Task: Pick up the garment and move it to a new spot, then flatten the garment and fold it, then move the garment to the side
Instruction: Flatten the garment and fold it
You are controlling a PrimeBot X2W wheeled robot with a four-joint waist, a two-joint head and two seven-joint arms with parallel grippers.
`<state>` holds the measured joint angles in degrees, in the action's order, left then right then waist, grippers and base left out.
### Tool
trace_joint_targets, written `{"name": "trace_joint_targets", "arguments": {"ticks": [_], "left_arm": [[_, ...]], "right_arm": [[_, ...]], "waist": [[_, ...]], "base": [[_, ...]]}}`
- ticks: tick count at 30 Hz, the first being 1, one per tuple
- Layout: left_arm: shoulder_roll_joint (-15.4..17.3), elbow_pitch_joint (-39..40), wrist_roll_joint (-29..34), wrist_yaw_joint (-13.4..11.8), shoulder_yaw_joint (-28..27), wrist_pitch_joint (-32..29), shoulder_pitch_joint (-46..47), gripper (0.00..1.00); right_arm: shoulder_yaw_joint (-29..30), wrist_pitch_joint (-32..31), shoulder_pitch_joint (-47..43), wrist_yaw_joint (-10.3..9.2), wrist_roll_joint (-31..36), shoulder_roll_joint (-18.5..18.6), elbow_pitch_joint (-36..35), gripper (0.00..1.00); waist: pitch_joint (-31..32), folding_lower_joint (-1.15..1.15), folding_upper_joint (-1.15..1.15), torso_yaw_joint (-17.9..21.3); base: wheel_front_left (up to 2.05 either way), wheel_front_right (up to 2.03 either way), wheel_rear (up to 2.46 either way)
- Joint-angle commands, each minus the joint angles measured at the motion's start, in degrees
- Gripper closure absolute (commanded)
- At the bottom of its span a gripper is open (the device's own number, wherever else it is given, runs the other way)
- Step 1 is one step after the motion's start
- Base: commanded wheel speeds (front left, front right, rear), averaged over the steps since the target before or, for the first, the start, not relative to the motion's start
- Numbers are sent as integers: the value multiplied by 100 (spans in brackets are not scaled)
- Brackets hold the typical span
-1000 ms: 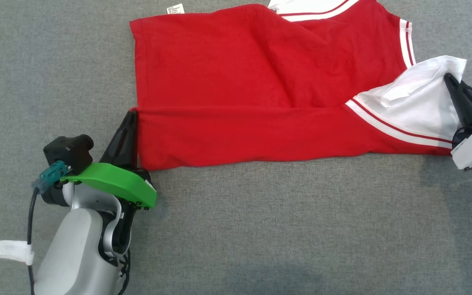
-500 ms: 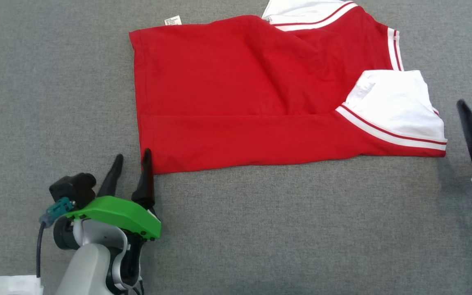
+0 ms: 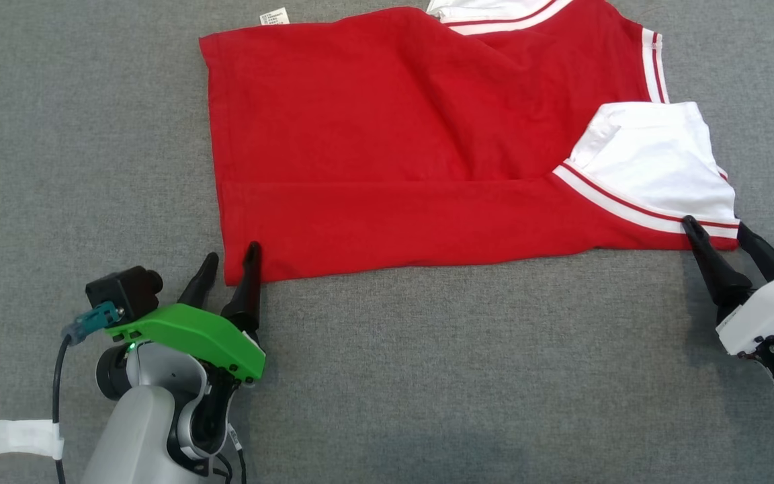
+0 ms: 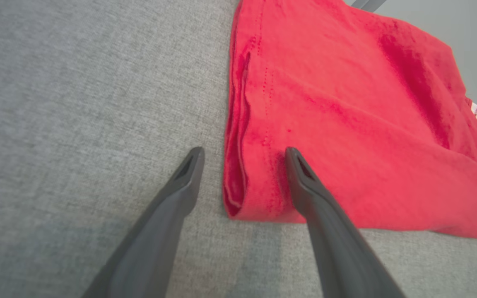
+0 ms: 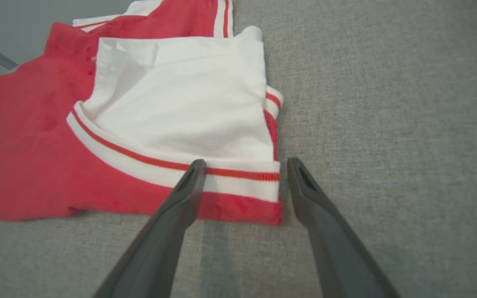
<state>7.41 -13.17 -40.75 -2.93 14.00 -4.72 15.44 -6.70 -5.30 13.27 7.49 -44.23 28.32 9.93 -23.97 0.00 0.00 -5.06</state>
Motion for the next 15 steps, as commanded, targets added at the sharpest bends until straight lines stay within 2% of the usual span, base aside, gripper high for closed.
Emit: {"name": "trace_joint_targets", "arguments": {"ticks": [1,8,9,10,11,15], "left_arm": [[13,-128,-5,-19,16,-72,30,0],[-23,-536,-109,75,191,-353,61,0],[-44,-598,-134,110,231,-398,49,0],[-80,-637,-166,165,270,-426,30,94],[-108,-653,-190,235,327,-472,-11,100],[-89,-525,-269,389,402,-458,-205,100]], "right_arm": [[-30,-18,77,0,-4,-7,42,0],[-180,-178,195,0,-233,-51,239,0],[-190,-192,204,0,-270,-47,268,20],[-219,-196,207,0,-323,-43,276,69],[-249,-216,202,0,-381,-36,288,100],[-195,-192,-51,-2,-646,142,316,100]], "waist": [[2,0,0,-10],[47,0,0,-41],[57,0,0,-46],[75,0,0,-56],[102,0,0,-60],[290,0,0,-170]], "base": [[0,0,0],[0,0,0],[0,0,0],[0,0,0],[0,0,0],[0,0,0]]}}
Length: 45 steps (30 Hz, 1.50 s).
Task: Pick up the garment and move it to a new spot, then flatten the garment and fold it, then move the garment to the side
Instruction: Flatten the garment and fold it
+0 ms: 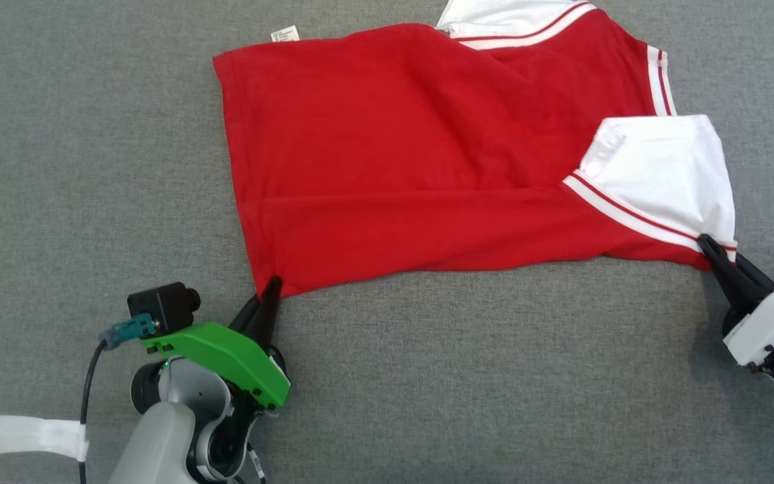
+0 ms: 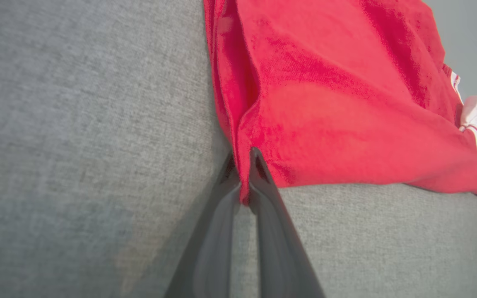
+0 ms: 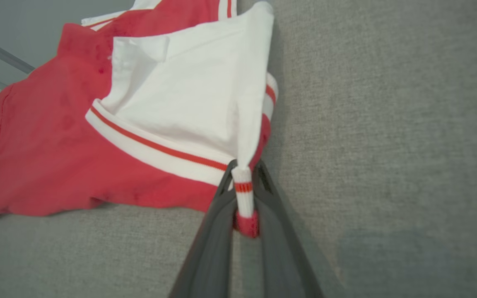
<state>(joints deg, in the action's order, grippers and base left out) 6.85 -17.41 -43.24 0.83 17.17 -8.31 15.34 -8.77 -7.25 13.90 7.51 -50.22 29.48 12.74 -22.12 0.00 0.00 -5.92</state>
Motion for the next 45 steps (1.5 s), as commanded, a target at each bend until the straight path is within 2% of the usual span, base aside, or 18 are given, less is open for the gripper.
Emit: {"name": "trace_joint_targets", "arguments": {"ticks": [1,9,10,14,17,18,19,20,24,28,32,34,37,45], "left_arm": [[4,-23,-23,21,94,-104,-270,100],[459,1282,-357,-74,-60,-538,-1263,100],[459,1282,-357,-74,-60,-538,-1263,100],[722,2160,-581,-225,-87,-995,-1897,100],[722,2435,-671,-341,-107,-1073,-2123,100],[697,2445,-672,-393,-127,-1057,-2142,100],[665,2426,-671,-431,-110,-1068,-2138,79],[620,2386,-679,-460,-94,-1069,-2108,0],[696,2336,-417,-549,7,-1089,-1902,0],[980,2475,27,-716,-64,-1048,-1567,0],[1080,2342,427,-817,-91,-1039,-687,0],[960,2069,537,-776,15,-1113,-145,0],[741,1489,619,-703,194,-1213,658,0],[137,-267,752,-369,585,-1136,2211,0]], "right_arm": [[56,2,-225,-4,-134,72,8,100],[641,-251,-1395,-7,-670,500,-663,100],[641,-251,-1395,-7,-670,500,-663,100],[957,-721,-2062,-7,-788,589,-1245,100],[1169,-895,-2237,-7,-714,483,-1442,100],[1243,-936,-2252,-7,-644,445,-1430,65],[1275,-989,-2230,-7,-566,426,-1453,14],[1295,-1046,-2175,-6,-519,390,-1493,0],[1582,-1209,-1811,-1,-252,480,-1746,0],[1911,-1387,-1041,-1,55,680,-2064,0],[1664,-1868,160,-1,352,667,-2031,0],[1383,-2132,831,-1,616,663,-1802,0],[963,-2433,1845,-1,988,432,-1269,0],[167,-2555,3890,-1,1988,103,257,0]], "waist": [[163,0,0,-113],[500,0,0,-215],[500,0,0,-215],[445,0,0,-176],[282,0,0,-140],[239,0,0,-144],[188,0,0,-149],[133,0,0,-158],[-74,0,0,-191],[-365,0,0,-238],[-643,0,0,-436],[-748,0,0,-562],[-881,0,0,-760],[-1251,0,0,-1280]], "base": [[0,0,0],[0,0,0],[0,0,0],[0,0,0],[0,0,0],[0,0,0],[0,0,0],[0,0,0],[0,0,0],[0,0,0],[0,0,0],[0,0,0],[0,0,0],[0,0,0]]}}
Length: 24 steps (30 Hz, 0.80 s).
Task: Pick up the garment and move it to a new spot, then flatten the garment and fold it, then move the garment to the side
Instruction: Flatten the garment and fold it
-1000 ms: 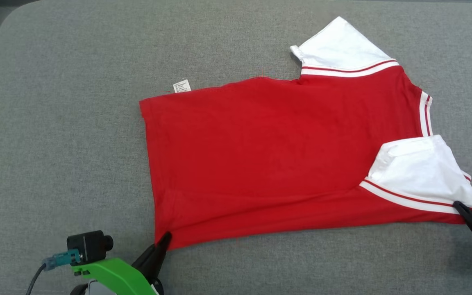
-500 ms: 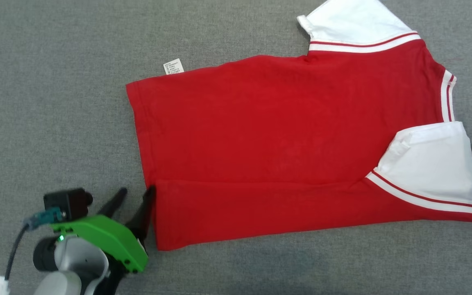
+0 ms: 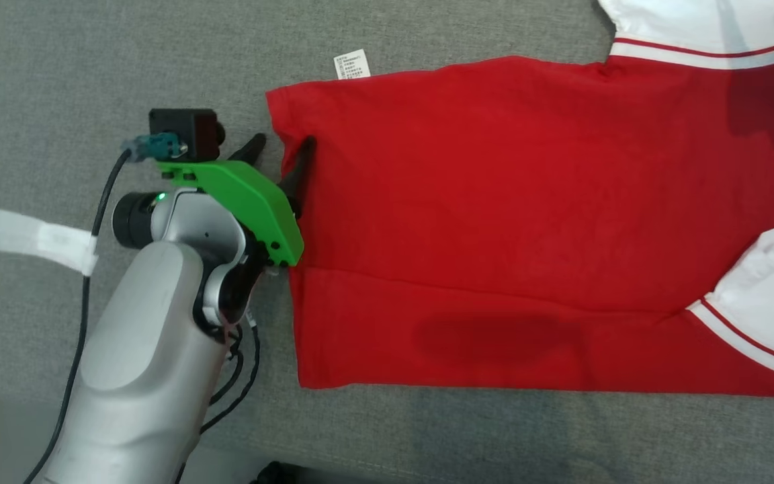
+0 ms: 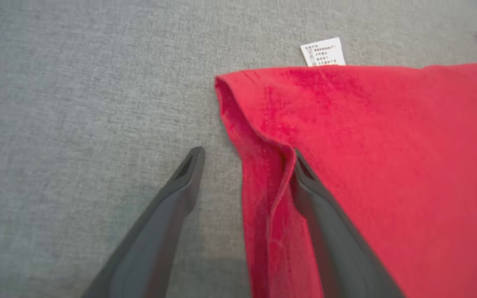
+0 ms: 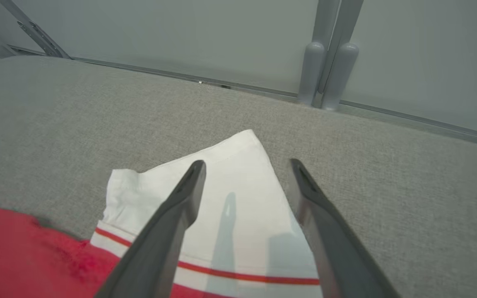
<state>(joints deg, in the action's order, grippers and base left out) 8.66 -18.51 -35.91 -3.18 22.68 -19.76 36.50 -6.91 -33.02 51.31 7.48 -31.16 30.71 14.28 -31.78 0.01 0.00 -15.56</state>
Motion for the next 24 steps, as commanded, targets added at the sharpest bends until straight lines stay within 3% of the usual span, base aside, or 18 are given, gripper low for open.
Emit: {"name": "trace_joint_targets", "arguments": {"ticks": [1,7,17,18,20,21,22,24], "left_arm": [[-92,-341,40,74,75,38,221,0],[-306,-1166,62,345,340,90,672,0],[-505,-1684,-355,643,572,-138,937,0],[-517,-1719,-428,670,589,-173,960,0],[-544,-1788,-558,710,636,-235,984,0],[-554,-1817,-591,718,651,-233,1018,0],[-563,-1852,-609,719,669,-210,1053,0],[-574,-1909,-624,731,712,-143,1117,0]], "right_arm": [[-64,36,315,2,200,-33,287,0],[-232,137,891,2,662,-14,1238,0],[-251,341,1142,2,940,34,2104,0],[-280,340,1149,2,939,42,2157,5],[-355,389,1197,2,942,62,2218,60],[-390,424,1209,2,942,73,2245,74],[-422,454,1213,1,938,84,2272,97],[-503,527,1221,1,874,86,2306,100]], "waist": [[-311,-1,0,-362],[-346,-1,0,-602],[-353,-1,0,-766],[-353,-1,0,-770],[-351,-1,0,-769],[-351,-1,0,-761],[-347,-1,0,-748],[-329,-1,0,-714]], "base": [[0,0,0],[0,0,0],[0,0,0],[0,0,0],[0,0,0],[0,0,0],[0,0,0],[0,0,0]]}}
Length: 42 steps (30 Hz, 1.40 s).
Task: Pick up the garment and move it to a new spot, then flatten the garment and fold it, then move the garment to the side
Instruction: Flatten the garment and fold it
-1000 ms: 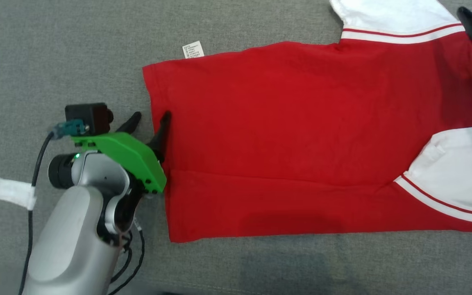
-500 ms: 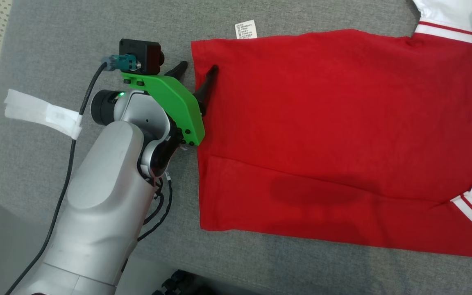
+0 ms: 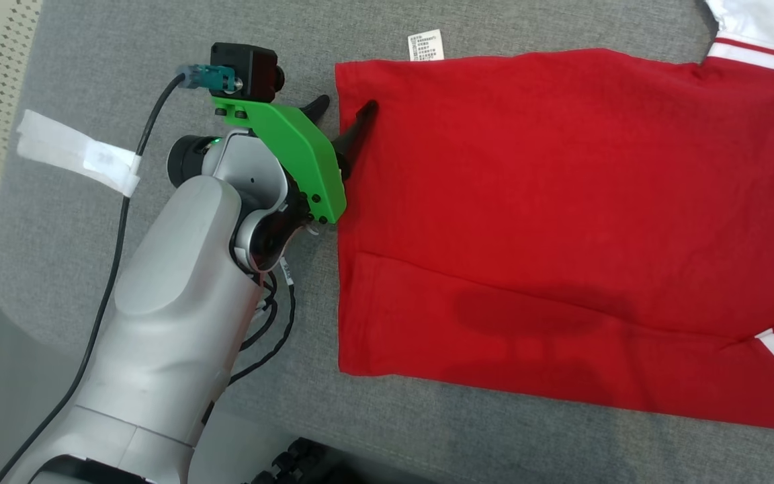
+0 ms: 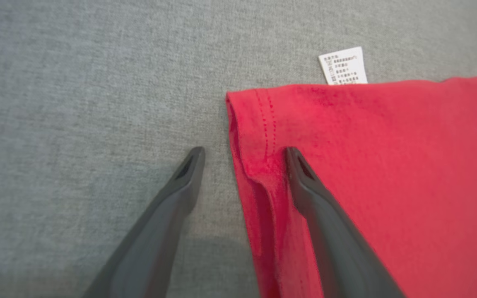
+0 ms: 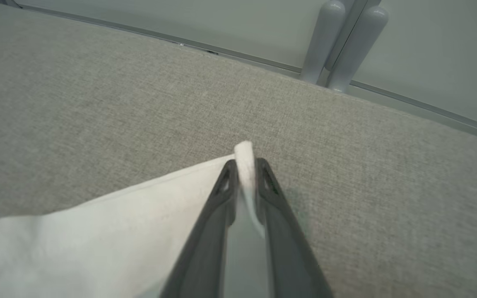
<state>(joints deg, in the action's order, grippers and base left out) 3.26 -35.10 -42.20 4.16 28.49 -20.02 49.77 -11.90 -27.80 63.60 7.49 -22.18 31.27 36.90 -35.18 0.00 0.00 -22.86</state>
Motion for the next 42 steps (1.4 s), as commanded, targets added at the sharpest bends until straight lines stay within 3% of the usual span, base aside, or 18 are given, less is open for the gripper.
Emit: {"name": "trace_joint_targets", "arguments": {"ticks": [1,10,11,12,13,14,15,20,29,36,42], "left_arm": [[-38,-278,-23,1,136,-86,-178,0],[-61,-535,-238,63,139,411,207,0],[-65,-565,-293,79,162,431,237,7],[-76,-579,-357,115,205,440,265,25],[-97,-585,-405,137,245,461,272,52],[-110,-594,-465,165,297,467,264,67],[-120,-586,-547,213,358,494,250,100],[-61,-604,-717,298,524,550,259,100],[354,-346,-690,326,349,1373,130,100],[712,334,-893,333,198,1876,-450,100],[960,859,-996,336,301,1865,-794,100]], "right_arm": [[-50,29,-15,0,-69,23,54,100],[-473,306,-59,0,-452,50,-8,100],[-535,348,-52,0,-494,49,-42,100],[-610,378,-46,0,-535,70,-74,100],[-678,411,-52,0,-604,71,-101,100],[-732,461,-64,0,-683,65,-131,100],[-783,503,-71,0,-755,61,-166,100],[-960,713,24,0,-1072,143,-397,100],[-1065,1203,-428,0,-1615,475,-1022,100],[-749,1714,-1423,1,-2215,872,-1803,100],[-367,1937,-1942,0,-2358,899,-2352,100]], "waist": [[22,0,0,40],[121,0,0,302],[123,0,0,340],[124,0,0,371],[133,0,0,402],[154,0,0,436],[177,0,0,472],[232,0,0,634],[404,0,0,802],[650,0,0,873],[805,0,0,982]], "base": [[0,0,0],[0,0,0],[0,0,0],[0,0,0],[0,0,0],[0,0,0],[0,0,0],[0,0,0],[0,0,0],[0,0,0],[0,0,0]]}}
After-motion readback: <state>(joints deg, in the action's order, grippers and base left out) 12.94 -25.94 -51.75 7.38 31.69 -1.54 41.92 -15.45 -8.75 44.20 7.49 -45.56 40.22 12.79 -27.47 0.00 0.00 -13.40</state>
